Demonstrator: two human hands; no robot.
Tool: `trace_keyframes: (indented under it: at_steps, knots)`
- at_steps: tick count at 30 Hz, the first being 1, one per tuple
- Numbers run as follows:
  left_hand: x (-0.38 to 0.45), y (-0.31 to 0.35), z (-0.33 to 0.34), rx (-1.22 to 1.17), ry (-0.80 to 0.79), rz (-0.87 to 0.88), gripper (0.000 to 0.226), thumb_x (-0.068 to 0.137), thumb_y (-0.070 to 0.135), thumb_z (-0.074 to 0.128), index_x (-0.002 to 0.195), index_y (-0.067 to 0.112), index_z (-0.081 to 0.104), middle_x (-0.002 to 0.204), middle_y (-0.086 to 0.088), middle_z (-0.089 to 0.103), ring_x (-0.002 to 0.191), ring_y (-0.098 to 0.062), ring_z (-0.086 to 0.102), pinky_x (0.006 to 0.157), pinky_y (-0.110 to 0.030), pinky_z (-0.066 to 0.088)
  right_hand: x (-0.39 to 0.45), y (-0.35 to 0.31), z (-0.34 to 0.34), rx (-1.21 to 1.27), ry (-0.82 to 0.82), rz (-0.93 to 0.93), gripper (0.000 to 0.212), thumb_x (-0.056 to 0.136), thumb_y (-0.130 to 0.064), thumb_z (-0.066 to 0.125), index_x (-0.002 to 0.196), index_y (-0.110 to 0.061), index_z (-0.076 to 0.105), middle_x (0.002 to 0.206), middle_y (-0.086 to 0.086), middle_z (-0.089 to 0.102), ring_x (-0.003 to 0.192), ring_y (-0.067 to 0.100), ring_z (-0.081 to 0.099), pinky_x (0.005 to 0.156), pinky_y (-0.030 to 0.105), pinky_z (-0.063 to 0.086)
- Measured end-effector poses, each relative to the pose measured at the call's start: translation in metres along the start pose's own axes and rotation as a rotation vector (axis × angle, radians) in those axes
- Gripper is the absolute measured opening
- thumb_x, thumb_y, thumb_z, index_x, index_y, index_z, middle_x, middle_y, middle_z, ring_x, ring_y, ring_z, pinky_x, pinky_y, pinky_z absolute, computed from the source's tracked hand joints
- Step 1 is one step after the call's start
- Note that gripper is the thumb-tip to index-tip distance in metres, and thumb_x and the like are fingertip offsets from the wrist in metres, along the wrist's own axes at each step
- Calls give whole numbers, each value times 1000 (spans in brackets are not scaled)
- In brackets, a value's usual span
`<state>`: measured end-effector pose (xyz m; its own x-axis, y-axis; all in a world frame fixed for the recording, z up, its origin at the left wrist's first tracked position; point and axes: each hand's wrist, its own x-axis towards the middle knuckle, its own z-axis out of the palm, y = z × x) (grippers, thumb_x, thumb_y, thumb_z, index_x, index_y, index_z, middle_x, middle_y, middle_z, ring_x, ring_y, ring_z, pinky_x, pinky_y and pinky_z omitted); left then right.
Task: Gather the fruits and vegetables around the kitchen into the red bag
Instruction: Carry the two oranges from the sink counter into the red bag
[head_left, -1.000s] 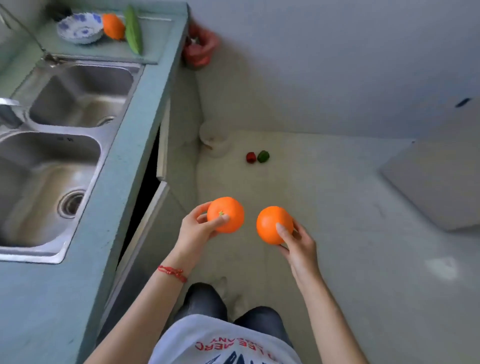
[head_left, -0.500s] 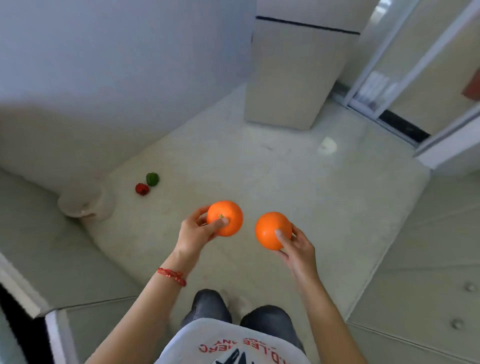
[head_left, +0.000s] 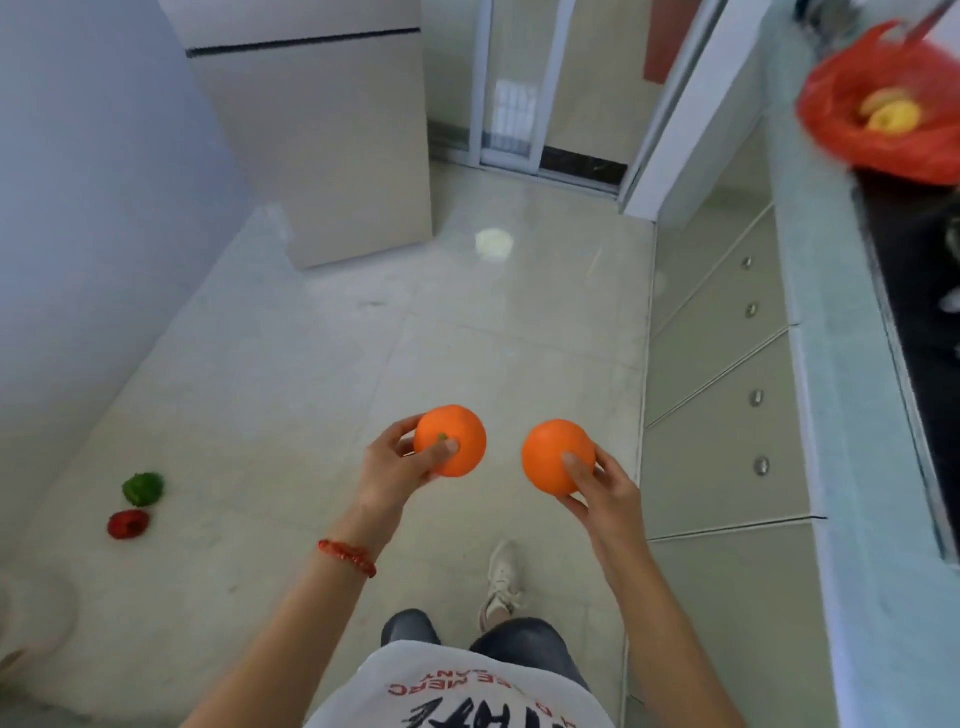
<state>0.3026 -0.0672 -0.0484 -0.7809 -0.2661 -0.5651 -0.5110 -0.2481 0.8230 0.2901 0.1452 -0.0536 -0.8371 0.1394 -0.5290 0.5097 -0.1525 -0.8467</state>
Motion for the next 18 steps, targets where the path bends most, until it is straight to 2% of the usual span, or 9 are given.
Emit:
trace_keyframes:
  at_steps: [3, 7, 11, 18]
  knots:
    - [24, 16, 32, 5, -14, 0, 66, 55, 21, 78, 116, 15, 54, 115, -17, 59, 99, -29, 61, 86, -44, 53, 34, -21, -11, 4, 5, -17, 52, 78, -18, 70, 125, -10, 51, 120, 11, 54, 94, 16, 59, 72, 34, 53]
    - [59, 37, 70, 28, -34, 18, 51, 73, 12, 75, 118, 16, 52, 116, -15, 57, 98, -27, 60, 80, -38, 54, 78, -49, -23, -38, -6, -41, 53, 79, -21, 69, 127, -13, 50, 122, 9, 53, 102, 23, 57, 79, 38, 54]
    - [92, 61, 102, 42, -32, 27, 53, 76, 12, 72, 123, 14, 48, 114, -10, 52, 96, -25, 57, 70, -28, 51, 119, -74, -30, -44, 11, -36, 56, 77, -24, 71, 128, -13, 50, 125, 10, 54, 109, 27, 56, 84, 42, 54]
    - [170, 111, 143, 106, -39, 43, 56, 77, 16, 70, 128, 14, 46, 119, -9, 51, 105, -30, 54, 79, -34, 51, 201, -127, -21, -18, 52, -39, 51, 78, -21, 70, 125, -12, 52, 122, 8, 55, 107, 26, 57, 82, 39, 54]
